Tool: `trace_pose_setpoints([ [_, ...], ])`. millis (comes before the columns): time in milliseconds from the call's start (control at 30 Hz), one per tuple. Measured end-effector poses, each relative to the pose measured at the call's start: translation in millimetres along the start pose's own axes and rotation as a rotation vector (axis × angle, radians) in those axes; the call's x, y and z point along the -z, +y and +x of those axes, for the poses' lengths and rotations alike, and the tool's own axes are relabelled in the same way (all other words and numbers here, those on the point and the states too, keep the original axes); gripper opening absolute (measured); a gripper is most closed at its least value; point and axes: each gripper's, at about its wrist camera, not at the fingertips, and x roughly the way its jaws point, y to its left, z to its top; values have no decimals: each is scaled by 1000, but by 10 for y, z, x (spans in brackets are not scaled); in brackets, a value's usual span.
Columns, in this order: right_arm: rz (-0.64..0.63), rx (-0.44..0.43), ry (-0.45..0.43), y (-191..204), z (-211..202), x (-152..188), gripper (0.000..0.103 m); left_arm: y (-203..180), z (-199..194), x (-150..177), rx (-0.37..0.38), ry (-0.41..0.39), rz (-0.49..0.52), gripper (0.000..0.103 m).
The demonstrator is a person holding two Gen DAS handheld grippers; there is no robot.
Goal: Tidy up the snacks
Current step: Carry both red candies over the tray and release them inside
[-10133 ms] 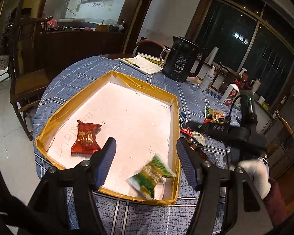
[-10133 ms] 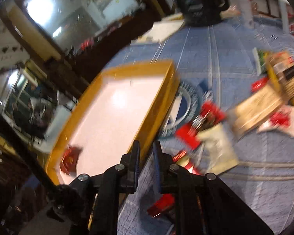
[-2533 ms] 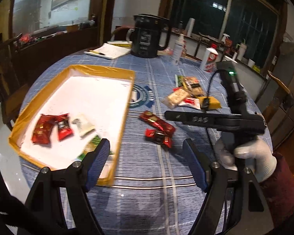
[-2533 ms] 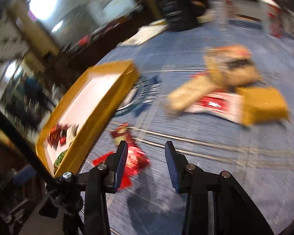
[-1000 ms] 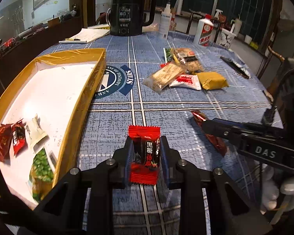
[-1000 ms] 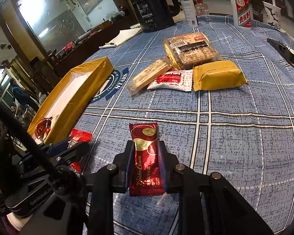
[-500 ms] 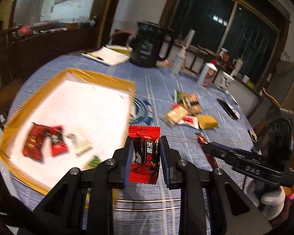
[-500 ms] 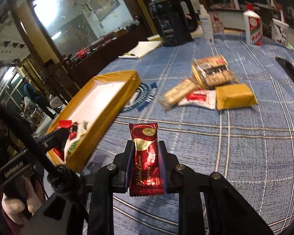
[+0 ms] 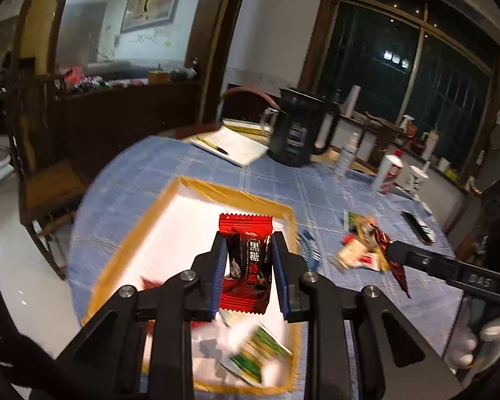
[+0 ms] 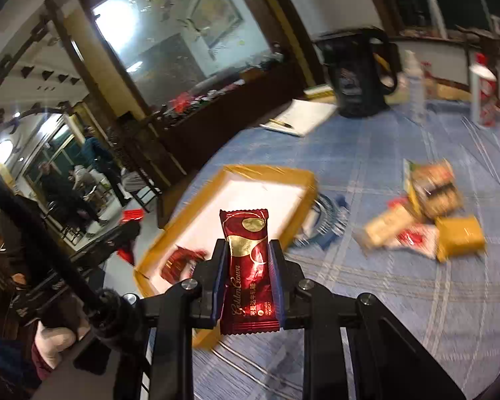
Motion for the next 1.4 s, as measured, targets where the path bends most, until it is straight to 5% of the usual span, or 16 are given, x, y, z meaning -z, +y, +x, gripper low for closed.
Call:
trace_pose_setpoints([
  [233, -22, -16, 88, 252, 644, -169, 23, 356, 546, -91, -73, 76, -8, 28],
  [667, -20, 39, 243, 264, 1614, 26, 23, 822, 1187, 111, -64, 241, -130, 28],
  [1167, -55, 87, 270, 294, 1870, 109, 24, 896, 1323, 127, -82, 315, -156, 31],
  [1400, -47, 77, 229, 312, 1745, 103, 25, 804, 1091, 101, -147, 278, -150, 74],
])
